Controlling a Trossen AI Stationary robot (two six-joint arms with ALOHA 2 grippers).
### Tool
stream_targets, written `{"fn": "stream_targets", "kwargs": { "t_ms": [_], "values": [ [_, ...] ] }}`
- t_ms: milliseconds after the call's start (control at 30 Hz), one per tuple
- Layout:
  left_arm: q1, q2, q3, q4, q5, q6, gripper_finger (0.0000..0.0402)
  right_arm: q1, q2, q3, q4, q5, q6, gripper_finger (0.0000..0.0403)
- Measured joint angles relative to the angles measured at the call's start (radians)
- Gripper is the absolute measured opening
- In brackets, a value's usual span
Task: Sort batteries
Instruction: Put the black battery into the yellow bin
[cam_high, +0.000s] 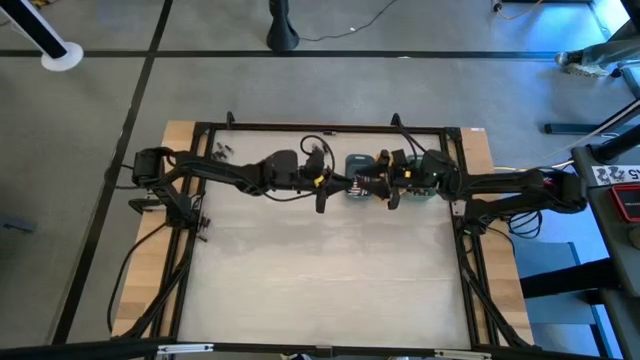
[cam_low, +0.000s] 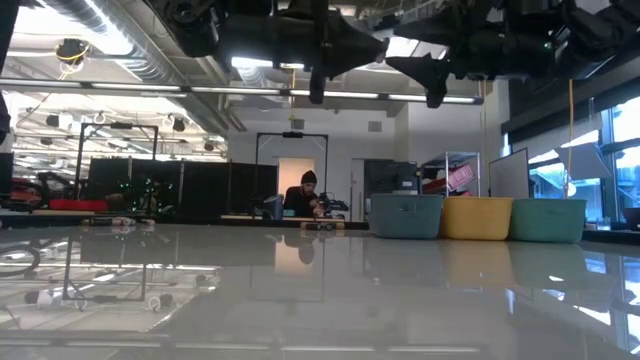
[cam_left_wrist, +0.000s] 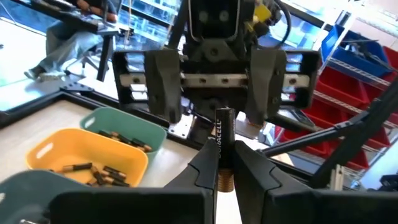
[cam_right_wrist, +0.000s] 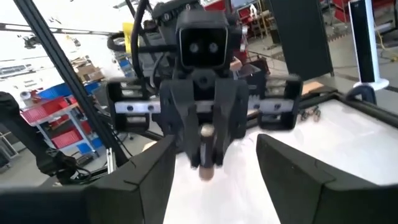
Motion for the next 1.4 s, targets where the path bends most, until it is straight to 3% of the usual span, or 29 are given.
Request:
{"fn": "stream_targets", "kwargs": {
  "t_ms": [533, 700, 967, 1133, 1400],
  "values": [
    [0.003, 0.0, 0.0, 0.011, -0.001, 0.0, 0.0027, 0.0, 0.104, 0.077, 0.021, -0.044, 0.008, 0.0222],
    [0.003, 0.0, 0.0, 0.005, -0.001, -0.001, 0.0028, 0.0, 0.123, 0.086, 0.016, -0.052, -0.004, 0.0172],
    [0.002, 0.0, 0.001, -0.047, -0.049, -0.007, 0.0028, -0.002, 0.123, 0.086, 0.008, -0.068, -0.048, 0.0028],
    [0.005, 0.0, 0.002, -0.061, -0.055, -0.007, 0.0049, -0.002, 0.123, 0.086, 0.0, -0.069, -0.063, 0.0028],
    [0.019, 0.0, 0.002, -0.092, -0.062, 0.022, 0.0129, -0.018, 0.119, 0.086, -0.026, -0.08, -0.063, 0.0028]
  ]
}}
